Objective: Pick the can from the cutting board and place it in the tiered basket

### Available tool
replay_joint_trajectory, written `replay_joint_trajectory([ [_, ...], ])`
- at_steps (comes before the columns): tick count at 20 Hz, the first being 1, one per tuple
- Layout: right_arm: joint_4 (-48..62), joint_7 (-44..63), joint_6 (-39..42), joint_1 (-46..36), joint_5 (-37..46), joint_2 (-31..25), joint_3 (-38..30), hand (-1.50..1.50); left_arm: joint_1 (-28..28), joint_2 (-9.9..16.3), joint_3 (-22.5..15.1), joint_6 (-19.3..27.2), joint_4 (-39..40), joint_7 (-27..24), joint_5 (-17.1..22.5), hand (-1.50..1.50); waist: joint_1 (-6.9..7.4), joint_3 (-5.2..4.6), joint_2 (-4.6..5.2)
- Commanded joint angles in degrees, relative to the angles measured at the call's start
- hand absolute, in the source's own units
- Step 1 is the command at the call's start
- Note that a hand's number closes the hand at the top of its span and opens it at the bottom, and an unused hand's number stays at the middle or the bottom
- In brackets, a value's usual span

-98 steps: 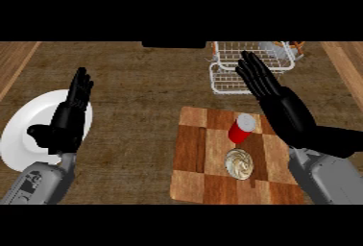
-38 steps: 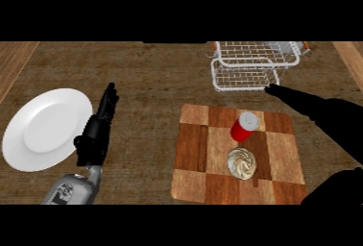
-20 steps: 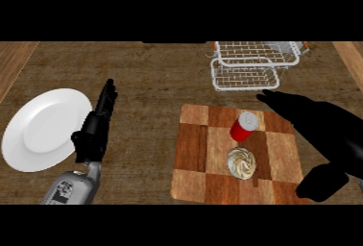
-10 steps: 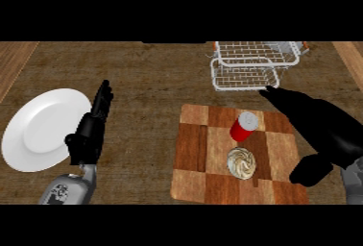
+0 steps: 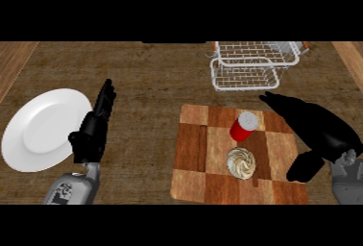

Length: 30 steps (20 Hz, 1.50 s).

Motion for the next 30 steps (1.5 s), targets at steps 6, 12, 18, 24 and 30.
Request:
replay_joint_trajectory([
  [6, 4.5, -6.7, -1.3, 1.1, 7.7, 6.4, -0.1, -1.5, 2.5, -0.5, 1.6, -2.4, -2.6, 0.6, -1.7, 0.0, 0.07, 0.0, -0.02],
  [12, 3.0, -4.4, 3.6, 0.1, 7.4, 10.4, -1.9, -1.5, 0.1, -1.2, 3.9, -3.9, -0.2, 0.6, -2.1, 0.0, -0.09, -0.01, -0.01],
  [18, 4.6, -7.8, 5.1, 1.4, 9.6, 10.5, -4.3, -1.5, 4.9, -2.5, 2.6, -4.4, -4.5, 0.2, -3.3, 0.0, 0.01, 0.0, -0.05],
  [24, 14.5, -12.4, 1.0, -2.3, 14.6, 12.7, -4.9, -1.5, 2.1, -4.9, 3.2, -3.3, 0.7, -2.0, -5.4, 0.0, 0.04, 0.0, 0.01],
  [30, 15.8, -12.1, 1.4, -2.6, 17.1, 15.4, -4.8, -1.5, 0.9, -4.3, 4.6, -5.5, -2.3, 1.5, -4.7, 0.0, 0.0, 0.0, -0.02],
])
